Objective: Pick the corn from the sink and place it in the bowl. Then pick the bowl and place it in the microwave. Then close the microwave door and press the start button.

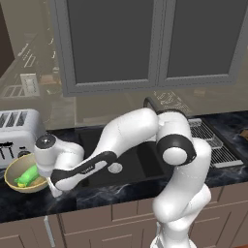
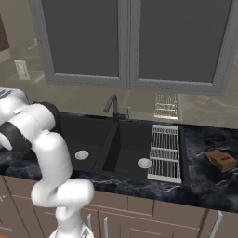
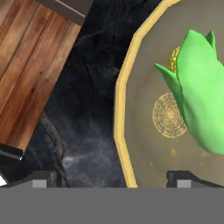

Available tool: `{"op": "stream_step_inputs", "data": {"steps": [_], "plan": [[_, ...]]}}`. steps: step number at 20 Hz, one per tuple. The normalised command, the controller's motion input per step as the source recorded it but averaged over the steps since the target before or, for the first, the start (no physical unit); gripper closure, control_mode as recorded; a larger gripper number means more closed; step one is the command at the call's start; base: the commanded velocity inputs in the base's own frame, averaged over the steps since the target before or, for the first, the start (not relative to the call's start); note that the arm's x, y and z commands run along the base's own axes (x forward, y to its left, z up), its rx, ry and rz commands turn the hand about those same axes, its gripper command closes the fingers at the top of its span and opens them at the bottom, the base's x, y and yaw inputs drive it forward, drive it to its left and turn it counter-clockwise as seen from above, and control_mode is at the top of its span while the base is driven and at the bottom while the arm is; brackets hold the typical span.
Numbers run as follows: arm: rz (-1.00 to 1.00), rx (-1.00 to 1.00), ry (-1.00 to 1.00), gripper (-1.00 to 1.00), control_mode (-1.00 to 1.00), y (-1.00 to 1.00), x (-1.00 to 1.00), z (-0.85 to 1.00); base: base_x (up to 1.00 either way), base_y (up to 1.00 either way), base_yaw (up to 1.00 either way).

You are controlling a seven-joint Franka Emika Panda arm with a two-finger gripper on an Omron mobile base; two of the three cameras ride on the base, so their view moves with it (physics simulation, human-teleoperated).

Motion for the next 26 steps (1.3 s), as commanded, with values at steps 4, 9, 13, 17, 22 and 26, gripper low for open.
{"op": "stream_step_inputs", "data": {"steps": [4,9,13,17,22,26], "plan": [[0.00,-0.02,0.00,-1.00,-1.00,0.19,0.20,-0.29,0.00,0.00,0.00],[0.00,-0.02,0.00,-1.00,-1.00,0.26,0.14,-0.25,0.00,0.00,0.00],[0.00,-0.02,0.00,-1.00,-1.00,0.26,0.13,-0.27,0.00,0.00,0.00],[0.00,-0.02,0.00,-1.00,-1.00,0.20,0.16,-0.24,0.00,0.00,0.00],[0.00,-0.02,0.03,1.00,-1.00,0.04,0.14,-0.16,0.00,0.00,0.00],[0.00,0.00,0.03,1.00,-1.00,-0.07,0.07,0.00,0.00,0.00,0.00]]}}
